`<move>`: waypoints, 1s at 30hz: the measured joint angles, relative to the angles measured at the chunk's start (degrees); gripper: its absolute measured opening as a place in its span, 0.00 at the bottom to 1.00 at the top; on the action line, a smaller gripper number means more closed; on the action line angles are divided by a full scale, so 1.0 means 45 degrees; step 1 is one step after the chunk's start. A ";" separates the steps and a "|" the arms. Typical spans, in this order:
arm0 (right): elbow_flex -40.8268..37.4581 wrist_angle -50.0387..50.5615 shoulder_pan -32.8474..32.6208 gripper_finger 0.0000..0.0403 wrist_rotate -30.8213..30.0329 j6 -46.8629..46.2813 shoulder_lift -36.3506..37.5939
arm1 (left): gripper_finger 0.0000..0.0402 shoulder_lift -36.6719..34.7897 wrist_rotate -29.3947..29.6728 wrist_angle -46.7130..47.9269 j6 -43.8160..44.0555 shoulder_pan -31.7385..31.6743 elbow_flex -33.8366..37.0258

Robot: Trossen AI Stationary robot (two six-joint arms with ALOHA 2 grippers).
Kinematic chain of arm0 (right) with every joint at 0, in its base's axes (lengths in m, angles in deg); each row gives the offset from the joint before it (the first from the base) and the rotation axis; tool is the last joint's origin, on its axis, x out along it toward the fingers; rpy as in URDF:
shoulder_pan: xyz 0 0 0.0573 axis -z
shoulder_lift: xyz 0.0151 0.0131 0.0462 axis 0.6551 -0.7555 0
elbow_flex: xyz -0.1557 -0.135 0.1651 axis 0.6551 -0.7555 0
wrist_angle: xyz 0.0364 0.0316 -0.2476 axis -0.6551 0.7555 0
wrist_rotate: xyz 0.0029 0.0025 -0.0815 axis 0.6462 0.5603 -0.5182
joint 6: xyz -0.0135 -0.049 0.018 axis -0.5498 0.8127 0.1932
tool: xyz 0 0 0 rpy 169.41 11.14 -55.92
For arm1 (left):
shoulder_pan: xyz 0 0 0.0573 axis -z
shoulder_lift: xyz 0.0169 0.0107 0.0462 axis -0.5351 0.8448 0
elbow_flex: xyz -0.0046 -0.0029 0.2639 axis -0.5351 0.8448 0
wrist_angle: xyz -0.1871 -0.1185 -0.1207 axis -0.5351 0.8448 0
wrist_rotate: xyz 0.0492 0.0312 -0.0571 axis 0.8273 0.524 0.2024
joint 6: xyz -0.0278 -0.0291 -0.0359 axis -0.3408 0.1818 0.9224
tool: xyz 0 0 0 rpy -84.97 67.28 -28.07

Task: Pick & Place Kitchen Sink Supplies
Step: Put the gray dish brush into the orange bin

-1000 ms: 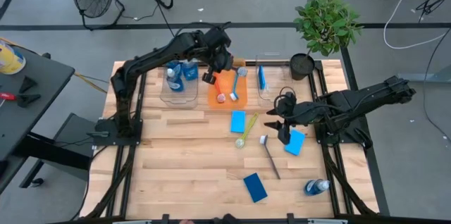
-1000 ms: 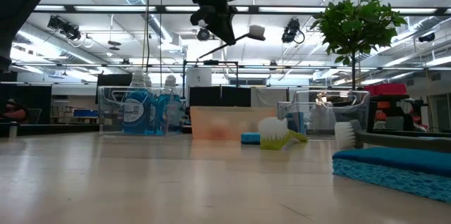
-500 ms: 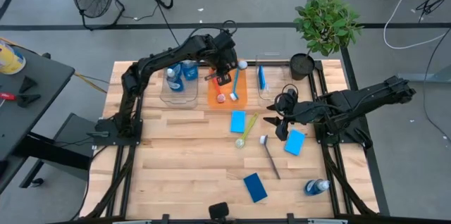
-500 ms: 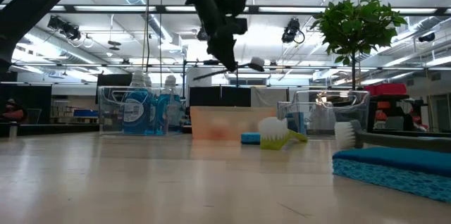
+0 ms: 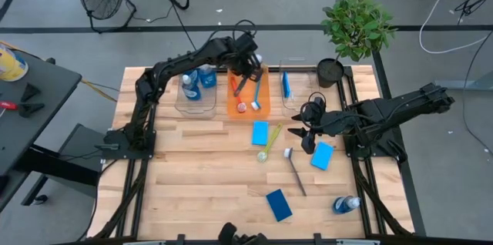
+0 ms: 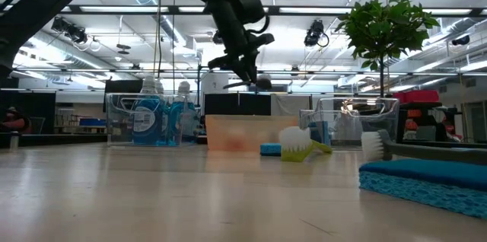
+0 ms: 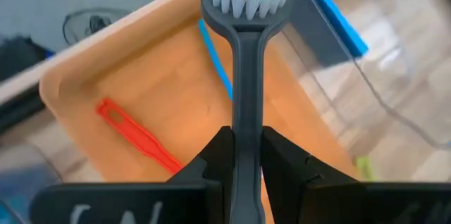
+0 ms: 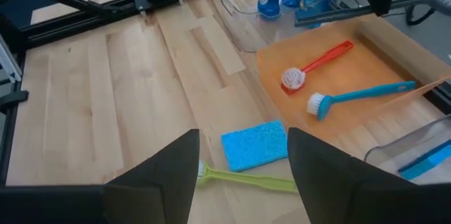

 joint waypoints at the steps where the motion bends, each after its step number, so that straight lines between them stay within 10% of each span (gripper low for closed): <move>1: 0.0000 0.0001 0.0001 0.54 0.0001 0.0003 0.0000 | 0.15 0.0000 0.0011 -0.0021 0.0386 0.0000 0.0000; 12: 0.0000 0.0010 0.0000 0.54 0.0004 0.0223 0.0000 | 0.16 0.0004 0.0037 -0.0080 0.5273 0.0039 0.0000; 30: 0.0005 0.0068 0.0001 0.54 0.0110 0.0486 0.0005 | 0.16 0.1347 0.0348 0.0189 0.6274 0.0229 0.0000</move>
